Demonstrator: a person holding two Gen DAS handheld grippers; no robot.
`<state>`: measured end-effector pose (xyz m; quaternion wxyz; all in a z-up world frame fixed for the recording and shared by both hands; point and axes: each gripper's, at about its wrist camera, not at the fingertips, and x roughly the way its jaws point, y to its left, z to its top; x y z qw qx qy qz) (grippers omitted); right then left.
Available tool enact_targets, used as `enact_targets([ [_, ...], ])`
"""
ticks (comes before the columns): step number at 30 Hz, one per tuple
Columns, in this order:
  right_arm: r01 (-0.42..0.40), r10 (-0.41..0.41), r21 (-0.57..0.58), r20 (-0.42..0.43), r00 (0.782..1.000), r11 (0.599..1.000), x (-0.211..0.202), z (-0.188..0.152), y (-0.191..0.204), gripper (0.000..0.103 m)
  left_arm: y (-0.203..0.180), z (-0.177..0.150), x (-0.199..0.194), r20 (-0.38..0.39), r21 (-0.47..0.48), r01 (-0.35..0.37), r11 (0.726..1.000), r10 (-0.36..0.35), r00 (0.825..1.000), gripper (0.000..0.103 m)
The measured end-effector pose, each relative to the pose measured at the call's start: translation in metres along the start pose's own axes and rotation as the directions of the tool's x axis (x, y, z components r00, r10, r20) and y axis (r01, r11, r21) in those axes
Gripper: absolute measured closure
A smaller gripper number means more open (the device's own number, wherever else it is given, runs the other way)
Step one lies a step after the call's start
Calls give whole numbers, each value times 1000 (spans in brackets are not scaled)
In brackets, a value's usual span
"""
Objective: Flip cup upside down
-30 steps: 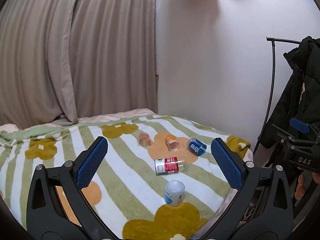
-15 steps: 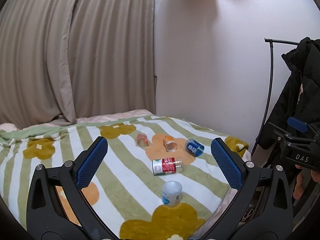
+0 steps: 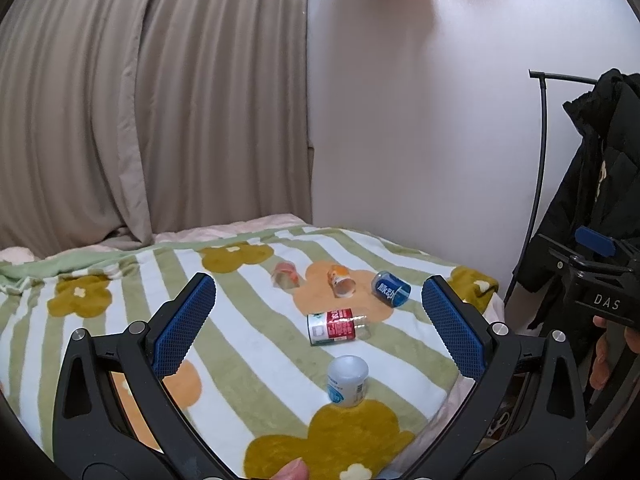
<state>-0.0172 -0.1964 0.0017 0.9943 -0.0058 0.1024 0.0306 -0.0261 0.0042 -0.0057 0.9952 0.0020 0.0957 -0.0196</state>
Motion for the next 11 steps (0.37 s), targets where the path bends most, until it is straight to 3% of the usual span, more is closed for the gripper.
enact_targets([
  [11, 12, -12, -6, -4, 1000, 1000, 1, 1, 0, 0, 4, -1, -1, 8, -33, 9, 999, -9, 1000, 0],
])
